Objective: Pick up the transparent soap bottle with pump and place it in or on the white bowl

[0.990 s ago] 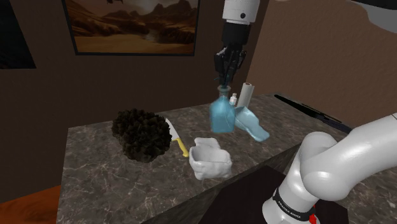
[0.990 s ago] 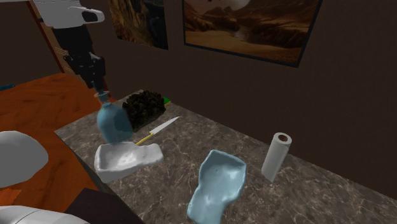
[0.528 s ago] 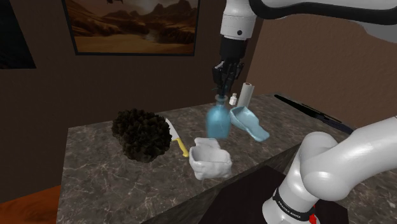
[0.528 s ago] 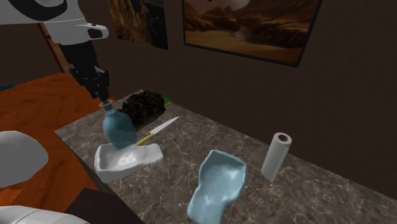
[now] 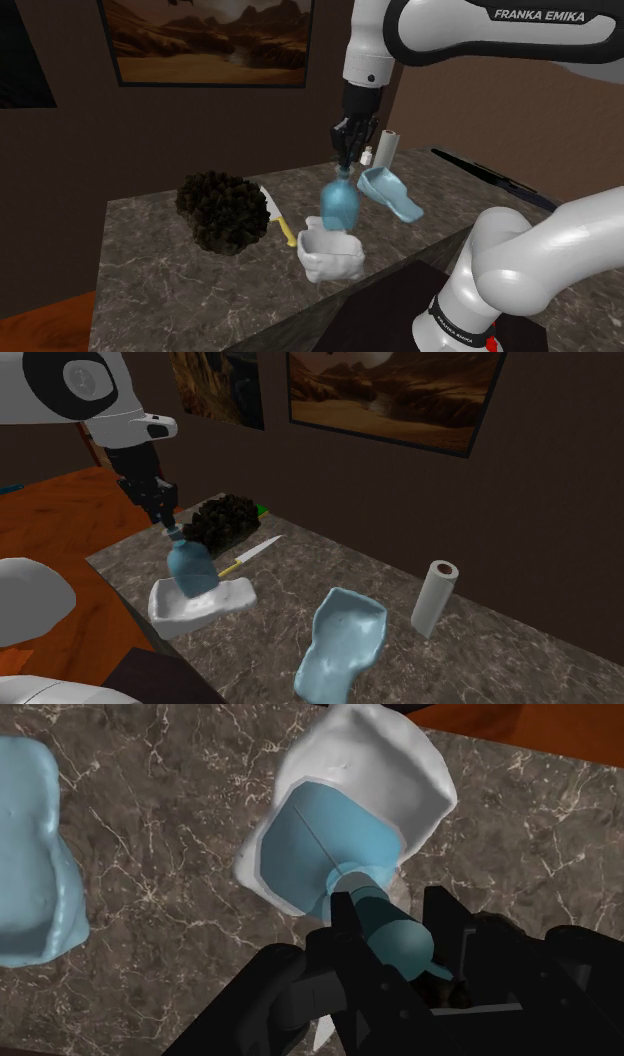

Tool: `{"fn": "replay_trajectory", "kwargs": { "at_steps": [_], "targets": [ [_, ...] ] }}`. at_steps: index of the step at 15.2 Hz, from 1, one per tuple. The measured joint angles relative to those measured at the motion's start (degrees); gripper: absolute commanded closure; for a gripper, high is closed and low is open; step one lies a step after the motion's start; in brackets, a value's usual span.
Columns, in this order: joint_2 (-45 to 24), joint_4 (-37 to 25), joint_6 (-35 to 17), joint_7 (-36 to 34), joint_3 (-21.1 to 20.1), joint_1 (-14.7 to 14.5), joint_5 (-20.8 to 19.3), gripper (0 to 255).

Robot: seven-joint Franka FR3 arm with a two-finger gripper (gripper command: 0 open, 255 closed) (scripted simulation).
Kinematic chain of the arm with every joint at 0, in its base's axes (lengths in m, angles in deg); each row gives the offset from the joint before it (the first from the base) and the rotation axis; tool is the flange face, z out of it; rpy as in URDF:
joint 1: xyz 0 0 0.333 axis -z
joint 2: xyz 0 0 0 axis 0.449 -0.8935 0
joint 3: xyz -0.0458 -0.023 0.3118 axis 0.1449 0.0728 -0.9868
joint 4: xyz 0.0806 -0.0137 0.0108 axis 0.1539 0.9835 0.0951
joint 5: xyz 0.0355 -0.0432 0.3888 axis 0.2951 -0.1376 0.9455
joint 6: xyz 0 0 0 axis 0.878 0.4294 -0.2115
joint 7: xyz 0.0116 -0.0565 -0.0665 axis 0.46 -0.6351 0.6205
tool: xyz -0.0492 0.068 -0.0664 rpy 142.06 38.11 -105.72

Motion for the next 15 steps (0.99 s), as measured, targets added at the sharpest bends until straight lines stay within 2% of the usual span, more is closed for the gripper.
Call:
{"fn": "replay_trajectory", "kwargs": {
  "at_steps": [5,12,13,15],
  "targets": [
    [0.32,4.03,-3.71,-0.11,-0.12,-0.07,0.08,255],
    [0.32,4.66,-4.37,-0.11,-0.12,-0.07,0.09,255],
    [0.32,4.66,-4.37,-0.11,-0.12,-0.07,0.09,0],
    [0.32,4.65,-4.38,-0.11,-0.12,-0.07,0.08,0]
  ]
}}
